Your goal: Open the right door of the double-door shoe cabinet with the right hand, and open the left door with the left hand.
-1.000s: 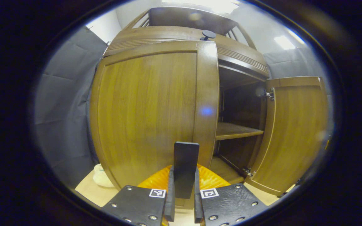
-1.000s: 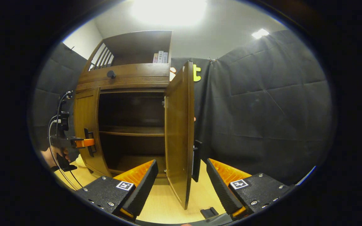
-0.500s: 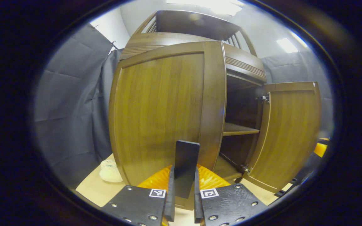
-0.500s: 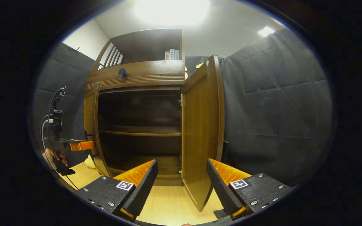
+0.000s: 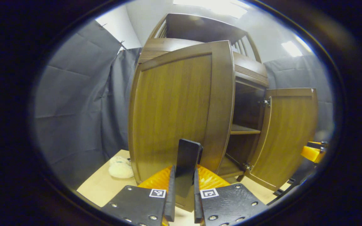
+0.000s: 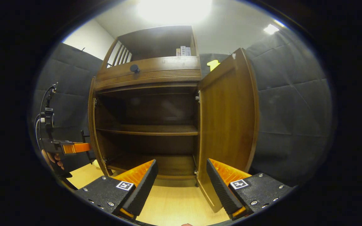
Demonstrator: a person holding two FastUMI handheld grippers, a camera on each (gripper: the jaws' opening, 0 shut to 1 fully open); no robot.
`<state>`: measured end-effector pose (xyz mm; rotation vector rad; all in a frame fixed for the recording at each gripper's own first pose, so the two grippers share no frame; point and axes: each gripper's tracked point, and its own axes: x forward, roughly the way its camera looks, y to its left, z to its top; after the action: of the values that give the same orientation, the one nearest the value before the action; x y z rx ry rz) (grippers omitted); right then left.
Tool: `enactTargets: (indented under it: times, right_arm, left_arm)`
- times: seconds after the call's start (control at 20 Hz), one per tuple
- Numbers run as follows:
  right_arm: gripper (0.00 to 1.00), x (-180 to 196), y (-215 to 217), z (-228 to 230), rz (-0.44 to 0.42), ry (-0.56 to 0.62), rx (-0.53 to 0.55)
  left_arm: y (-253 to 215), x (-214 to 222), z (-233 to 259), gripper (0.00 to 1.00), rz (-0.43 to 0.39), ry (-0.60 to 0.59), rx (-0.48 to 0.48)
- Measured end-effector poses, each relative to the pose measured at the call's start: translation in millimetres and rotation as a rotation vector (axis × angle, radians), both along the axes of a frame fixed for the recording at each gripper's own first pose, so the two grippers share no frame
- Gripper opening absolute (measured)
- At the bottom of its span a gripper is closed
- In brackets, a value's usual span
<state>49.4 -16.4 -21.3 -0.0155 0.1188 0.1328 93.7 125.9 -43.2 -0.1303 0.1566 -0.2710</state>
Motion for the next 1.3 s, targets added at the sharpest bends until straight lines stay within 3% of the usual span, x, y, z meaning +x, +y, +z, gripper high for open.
enactTargets:
  times: [0.15, 0.2, 0.3, 0.6, 0.65, 0.7, 0.95, 1.1, 1.25, 1.3]
  right_arm:
    - [0.95, 5, 17, -4, 0.034, 0.009, 0.004]
    - [0.96, 7, 22, -5, 0.043, 0.014, 0.008]
    - [0.95, 10, 34, -7, 0.066, 0.017, 0.019]
    - [0.95, 15, 69, -8, 0.132, 0.016, 0.021]
    - [0.94, 16, 76, -9, 0.143, 0.017, 0.024]
    - [0.95, 17, 81, -9, 0.152, 0.017, 0.026]
    - [0.94, 21, 109, -11, 0.194, 0.021, 0.031]
    - [0.95, 22, 128, -11, 0.214, 0.020, 0.027]
    - [0.94, 23, 146, -12, 0.221, 0.018, 0.028]
    - [0.94, 23, 150, -12, 0.220, 0.018, 0.030]
  left_arm:
    - [19, -11, -1, 0.29, 0.038, -0.006, 0.001]
    - [31, -15, -3, 0.25, 0.051, -0.009, 0.004]
    - [44, -20, -3, 0.29, 0.074, -0.011, 0.007]
    - [102, -37, -4, 0.29, 0.171, -0.022, 0.029]
    - [111, -39, -5, 0.24, 0.185, -0.024, 0.028]
    - [123, -42, -3, 0.29, 0.217, -0.028, 0.035]
    - [174, -55, -4, 0.19, 0.311, -0.038, 0.082]
    - [199, -61, -4, 0.27, 0.349, -0.045, 0.093]
    - [225, -67, -5, 0.19, 0.381, -0.049, 0.096]
    - [233, -68, -6, 0.22, 0.390, -0.051, 0.095]
